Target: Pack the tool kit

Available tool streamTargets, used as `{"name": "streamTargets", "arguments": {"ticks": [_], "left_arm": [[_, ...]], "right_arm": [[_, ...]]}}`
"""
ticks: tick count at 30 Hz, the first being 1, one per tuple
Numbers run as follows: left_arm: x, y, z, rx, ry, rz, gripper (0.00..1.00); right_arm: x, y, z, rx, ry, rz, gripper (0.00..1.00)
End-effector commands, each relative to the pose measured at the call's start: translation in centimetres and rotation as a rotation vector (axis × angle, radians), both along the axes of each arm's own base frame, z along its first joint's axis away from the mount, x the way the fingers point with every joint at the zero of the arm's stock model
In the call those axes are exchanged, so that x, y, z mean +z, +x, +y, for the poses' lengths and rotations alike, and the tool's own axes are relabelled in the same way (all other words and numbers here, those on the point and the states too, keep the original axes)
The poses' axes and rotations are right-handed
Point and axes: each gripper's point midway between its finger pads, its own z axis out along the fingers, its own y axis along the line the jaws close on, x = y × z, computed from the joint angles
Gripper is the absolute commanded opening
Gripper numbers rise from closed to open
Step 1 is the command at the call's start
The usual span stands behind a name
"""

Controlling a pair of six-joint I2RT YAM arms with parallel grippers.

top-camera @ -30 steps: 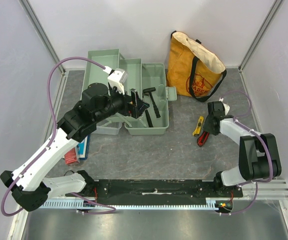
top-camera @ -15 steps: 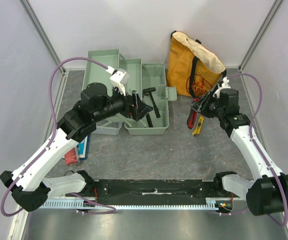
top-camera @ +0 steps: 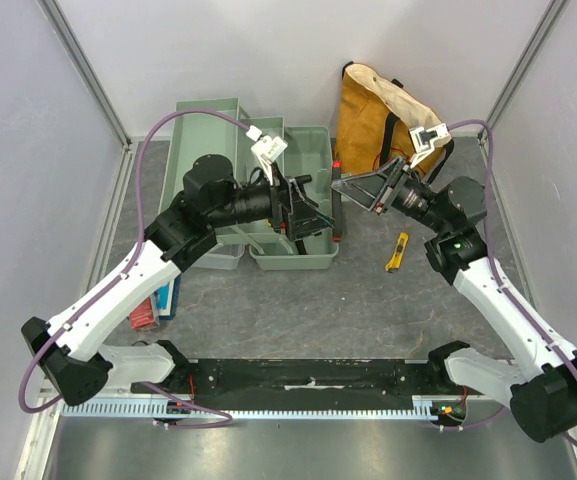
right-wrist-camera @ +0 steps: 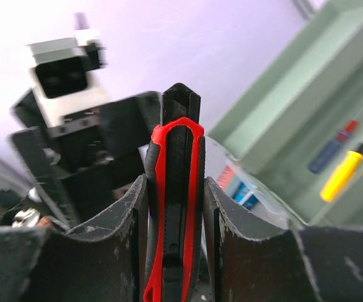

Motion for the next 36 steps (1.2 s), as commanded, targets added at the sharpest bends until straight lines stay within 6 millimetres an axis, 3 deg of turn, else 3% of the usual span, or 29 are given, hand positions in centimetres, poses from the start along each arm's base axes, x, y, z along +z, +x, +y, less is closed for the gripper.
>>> {"name": "streamTargets", "arguments": {"ticks": [1, 9, 11, 14, 17, 19, 20, 23, 26, 27, 28, 31, 36], "left_arm": [[1.8, -1.2, -1.0, -0.090, -0.087, 0.004, 0.90], [1.7, -0.6, -1.1, -0.060, -0.096, 0.012, 0.86], [2.0, -1.0, -1.3, -0.091, -0.116, 0.011, 0.77], [1.9, -1.3, -1.4, -0.113, -0.116, 0.019, 0.53], [1.5, -0.9, -1.3, -0.090, -0.099, 0.017, 0.23], [1.3, -0.3, -0.9, -0.039, -0.082, 0.017, 0.07], [1.0, 0.2, -0.6, -0.006, -0.065, 0.016, 0.02], [0.2, 1.9, 0.3, 0.099, -0.005, 0.018, 0.02], [-0.9, 4.1, 2.1, 0.222, 0.088, 0.005, 0.02], [-1.3, 5.1, 3.1, 0.271, 0.118, 0.009, 0.02], [-1.6, 6.6, 4.6, 0.340, 0.145, 0.004, 0.02], [-2.6, 10.2, 9.1, 0.479, 0.208, 0.026, 0.02], [-3.9, 15.3, 17.3, 0.709, 0.350, 0.049, 0.02]], "right_arm": [[6.8, -3.5, 1.3, 0.128, 0.154, -0.182, 0.08], [7.1, -4.1, 2.7, 0.176, 0.196, -0.175, 0.08], [7.0, -4.0, 2.9, 0.176, 0.195, -0.174, 0.09], [6.7, -3.6, 3.0, 0.160, 0.194, -0.169, 0.10], [6.2, -2.9, 3.1, 0.134, 0.170, -0.151, 0.15], [5.3, -2.0, 3.1, 0.096, 0.130, -0.115, 0.31], [4.9, -1.1, 3.0, 0.049, 0.097, -0.117, 0.44], [3.1, 1.2, 1.8, -0.111, -0.012, -0.065, 0.70], [1.3, 3.2, -0.4, -0.287, -0.126, -0.020, 0.94], [0.8, 3.7, -1.3, -0.341, -0.163, -0.007, 0.96], [0.5, 4.3, -2.3, -0.408, -0.199, -0.001, 0.98], [-3.5, 6.2, -5.7, -0.605, -0.342, 0.124, 0.98], [-9.9, 6.9, -8.1, -0.710, -0.515, 0.250, 0.98]]}}
